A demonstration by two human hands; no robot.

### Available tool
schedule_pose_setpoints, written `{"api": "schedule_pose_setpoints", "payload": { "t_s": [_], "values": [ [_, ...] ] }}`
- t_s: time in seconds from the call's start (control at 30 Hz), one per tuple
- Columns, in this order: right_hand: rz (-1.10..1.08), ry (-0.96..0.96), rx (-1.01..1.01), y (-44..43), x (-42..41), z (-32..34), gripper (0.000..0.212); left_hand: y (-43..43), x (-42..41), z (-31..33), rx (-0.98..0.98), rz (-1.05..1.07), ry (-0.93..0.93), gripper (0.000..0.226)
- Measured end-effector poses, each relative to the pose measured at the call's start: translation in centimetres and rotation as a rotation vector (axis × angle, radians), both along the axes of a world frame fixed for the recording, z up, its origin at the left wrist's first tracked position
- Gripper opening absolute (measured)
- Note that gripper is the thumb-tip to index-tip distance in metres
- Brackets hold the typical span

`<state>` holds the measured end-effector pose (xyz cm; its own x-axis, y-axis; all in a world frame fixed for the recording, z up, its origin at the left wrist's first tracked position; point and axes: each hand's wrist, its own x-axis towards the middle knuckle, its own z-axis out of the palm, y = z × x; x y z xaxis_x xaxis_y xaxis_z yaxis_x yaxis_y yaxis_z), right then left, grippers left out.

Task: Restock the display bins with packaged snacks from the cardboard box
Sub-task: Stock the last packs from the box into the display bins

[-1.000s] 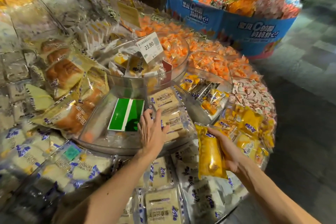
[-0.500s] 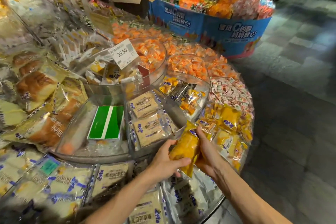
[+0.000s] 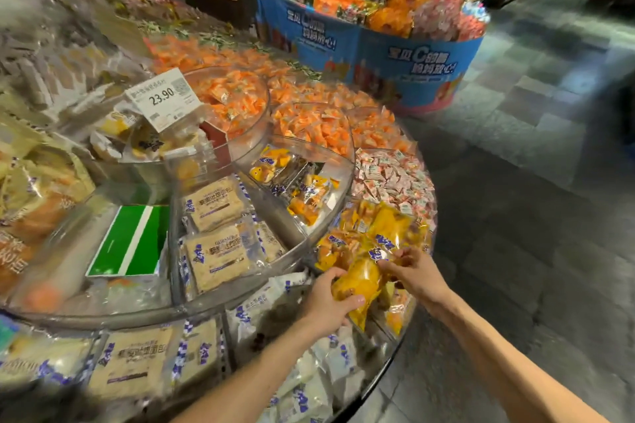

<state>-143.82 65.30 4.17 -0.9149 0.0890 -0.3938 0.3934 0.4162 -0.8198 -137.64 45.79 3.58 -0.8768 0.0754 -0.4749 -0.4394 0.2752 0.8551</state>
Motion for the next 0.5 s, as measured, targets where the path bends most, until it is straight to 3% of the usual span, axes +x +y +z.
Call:
{"api": "schedule_pose_setpoints", "payload": {
  "t_s": [0.17, 0.3, 0.5],
  "values": [
    [0.237, 0.093, 0.189, 2.8, -5.7, -1.1, 0.034, 3.3, -3.7, -1.4, -0.120, 0.100, 0.028, 0.051],
    [0.499, 0.182, 0.429, 4.0, -7.5, -3.2, 0.032, 5.1, -3.8, -2.0, -0.414, 0.096, 0.097, 0.058],
    [0.646, 0.224, 0.488, 4.2, -8.2, -3.8, 0.042, 6.2, -2.6, -2.5, -0.852, -0.098, 0.101, 0.064]
  ]
}}
